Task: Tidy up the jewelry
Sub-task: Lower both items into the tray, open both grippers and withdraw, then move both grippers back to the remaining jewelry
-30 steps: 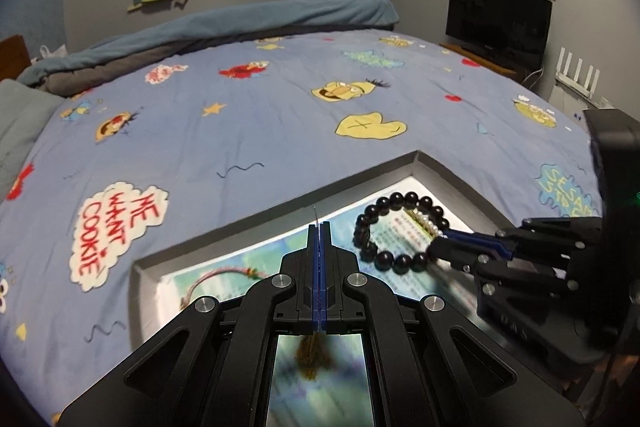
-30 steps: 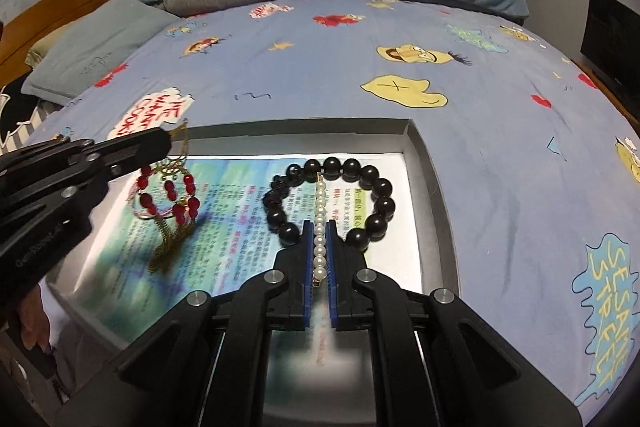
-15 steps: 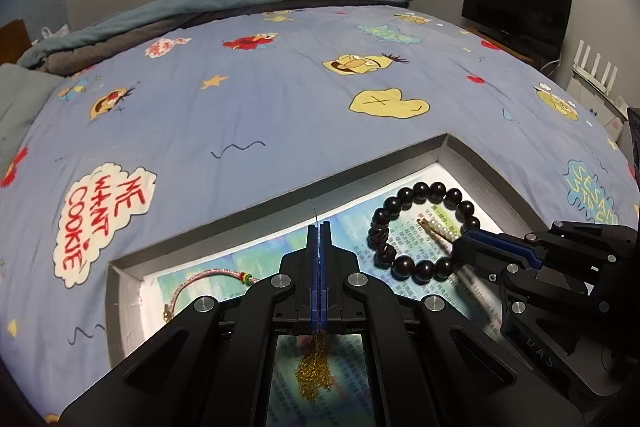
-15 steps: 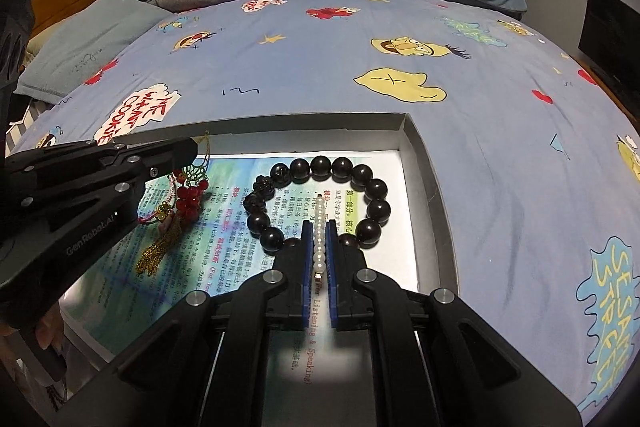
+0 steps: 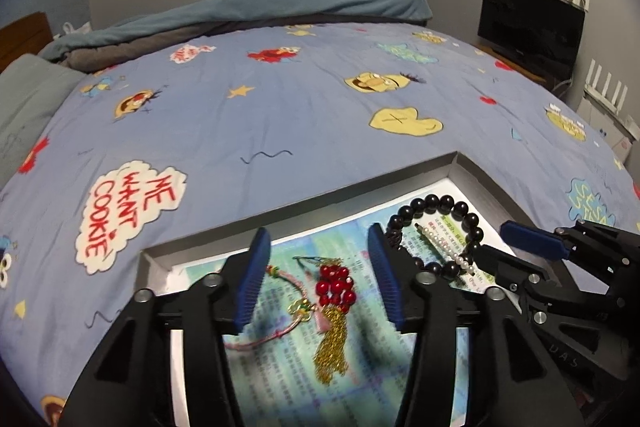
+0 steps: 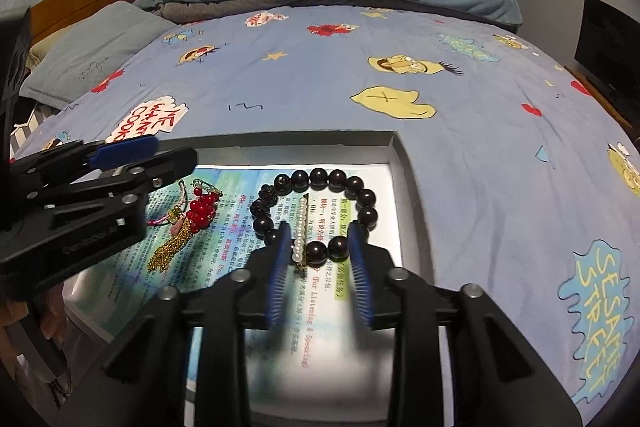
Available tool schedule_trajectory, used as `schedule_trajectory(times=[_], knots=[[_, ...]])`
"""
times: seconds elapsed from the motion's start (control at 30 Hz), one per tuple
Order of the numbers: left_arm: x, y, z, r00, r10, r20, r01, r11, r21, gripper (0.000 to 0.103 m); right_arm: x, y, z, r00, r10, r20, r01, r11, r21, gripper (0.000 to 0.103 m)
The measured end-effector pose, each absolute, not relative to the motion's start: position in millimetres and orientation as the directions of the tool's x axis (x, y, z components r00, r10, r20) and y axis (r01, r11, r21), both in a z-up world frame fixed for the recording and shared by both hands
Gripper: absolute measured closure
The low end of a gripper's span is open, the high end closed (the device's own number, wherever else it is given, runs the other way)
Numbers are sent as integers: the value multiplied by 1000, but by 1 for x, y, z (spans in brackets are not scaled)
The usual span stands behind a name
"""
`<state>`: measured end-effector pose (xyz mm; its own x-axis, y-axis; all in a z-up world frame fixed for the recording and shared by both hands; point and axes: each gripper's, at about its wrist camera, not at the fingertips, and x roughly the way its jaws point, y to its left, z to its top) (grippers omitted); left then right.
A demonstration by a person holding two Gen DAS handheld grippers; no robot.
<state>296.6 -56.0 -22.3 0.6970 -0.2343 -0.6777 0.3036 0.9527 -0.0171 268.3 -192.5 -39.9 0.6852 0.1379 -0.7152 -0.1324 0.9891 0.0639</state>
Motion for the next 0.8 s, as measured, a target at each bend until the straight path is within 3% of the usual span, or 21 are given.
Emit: schedule_trajectory(times=[0.13, 0.47, 0.8], knots=[[283, -43, -16, 715, -228, -661, 268, 963, -42, 32, 257, -193, -33, 700, 127, -703, -126, 991, 53, 55], [238, -4, 9, 771, -219, -598, 206, 974, -91, 12, 221, -199, -13, 747, 93, -658, -98, 995, 30, 8], [177, 27, 29, 823, -191, -536, 191, 980, -57, 8, 175, -211, -13, 758, 50, -650, -63, 998, 3, 6]])
